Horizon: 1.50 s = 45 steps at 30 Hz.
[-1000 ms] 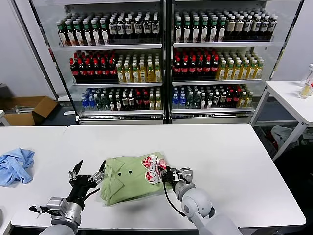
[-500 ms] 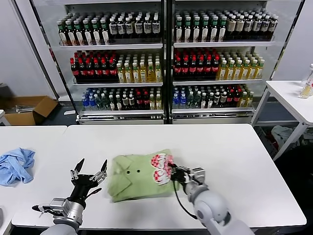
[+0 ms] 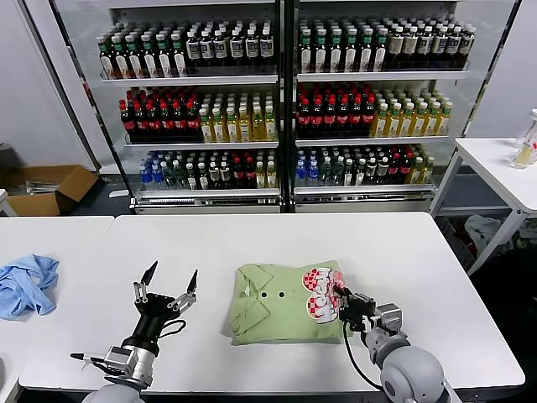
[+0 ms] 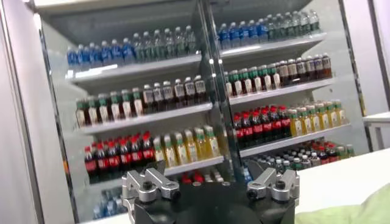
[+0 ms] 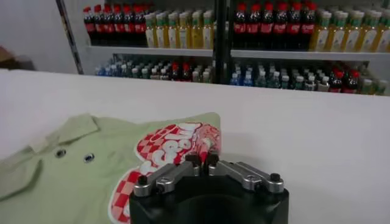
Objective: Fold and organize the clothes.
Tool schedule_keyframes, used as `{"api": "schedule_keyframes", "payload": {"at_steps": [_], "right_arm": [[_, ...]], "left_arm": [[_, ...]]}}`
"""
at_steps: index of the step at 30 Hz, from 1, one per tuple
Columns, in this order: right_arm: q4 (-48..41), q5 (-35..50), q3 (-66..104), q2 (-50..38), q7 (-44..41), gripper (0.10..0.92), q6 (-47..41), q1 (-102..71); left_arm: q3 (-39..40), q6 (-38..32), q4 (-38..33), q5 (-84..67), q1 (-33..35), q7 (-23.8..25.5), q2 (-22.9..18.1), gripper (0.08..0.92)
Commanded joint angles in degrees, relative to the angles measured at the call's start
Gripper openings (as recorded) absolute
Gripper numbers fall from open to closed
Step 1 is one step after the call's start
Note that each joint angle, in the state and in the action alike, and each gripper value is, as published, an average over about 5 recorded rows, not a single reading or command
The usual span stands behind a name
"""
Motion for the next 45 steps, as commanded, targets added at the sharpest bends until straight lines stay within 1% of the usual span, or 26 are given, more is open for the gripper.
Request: {"api": "schedule_keyframes", "payload": {"at_steps": [1, 4, 6, 9, 12, 14, 19, 22, 25, 29, 34, 42, 45], "right_arm": [[3.19, -10.08, 4.13, -1.46, -1.01, 0.208, 2.49, -5.18], [5.64, -9.82, 7.3, -2.55, 0.19, 0.286, 1.53, -6.39], [6.51, -9.65, 9.88, -2.84, 0.66, 0.346, 1.48, -6.27], [6.2, -10.13, 12.68, -3.26, 1.08, 0.433, 2.29, -4.03], [4.44, -12.78, 12.65, -3.55, 0.81, 0.52, 5.41, -0.6], [3.27, -13.87, 11.74, -3.4, 0.45, 0.58, 8.19, 1.17], [-1.43, -14.47, 10.15, -2.8, 0.39, 0.75, 11.54, 4.76], [-7.35, -13.48, 9.26, -1.75, 0.73, 0.806, 12.64, 8.59], [-10.63, -12.78, 8.1, -1.07, 0.52, 0.82, 12.43, 11.89], [-8.68, -13.52, 8.28, -1.44, -0.06, 0.823, 12.03, 10.39], [-7.54, -14.31, 9.39, -1.05, -0.24, 0.823, 12.15, 7.74], [-7.92, -14.72, 10.0, -0.71, -0.77, 0.823, 11.45, 7.66], [-7.95, -16.53, 9.55, -0.68, -1.85, 0.823, 13.74, 6.95]], "left_arm": [[-0.53, -6.73, 3.77, 21.12, -2.95, -0.32, -0.19, 0.823], [-1.87, -10.45, 6.28, 31.7, -4.12, 0.16, -1.09, 0.823], [-1.98, -12.0, 7.4, 33.96, -4.66, 0.01, -1.55, 0.823], [-1.31, -11.15, 7.24, 27.6, -5.01, 0.83, -1.5, 0.823], [-1.6, -9.76, 7.08, 14.56, -5.56, 5.18, -1.28, 0.823], [-1.63, -8.11, 7.47, 8.49, -5.56, 6.0, -1.39, 0.823], [-1.29, -4.32, 6.44, 4.54, -4.44, 2.57, -2.35, 0.823], [-1.48, -4.14, 6.44, 4.03, -4.37, 1.76, -3.04, 0.823], [-1.05, -3.79, 7.75, 4.0, -5.2, 1.22, -3.2, 0.823], [-0.46, -2.14, 8.1, 4.41, -5.94, 0.61, -2.82, 0.823], [-0.31, -3.2, 9.37, 4.53, -6.8, 0.69, -2.43, 0.822], [-1.1, -0.95, 10.62, 3.42, -9.02, -0.79, -0.06, 0.823], [-1.05, -1.07, 11.29, 3.6, -9.11, -0.45, 1.37, 0.823]]}}
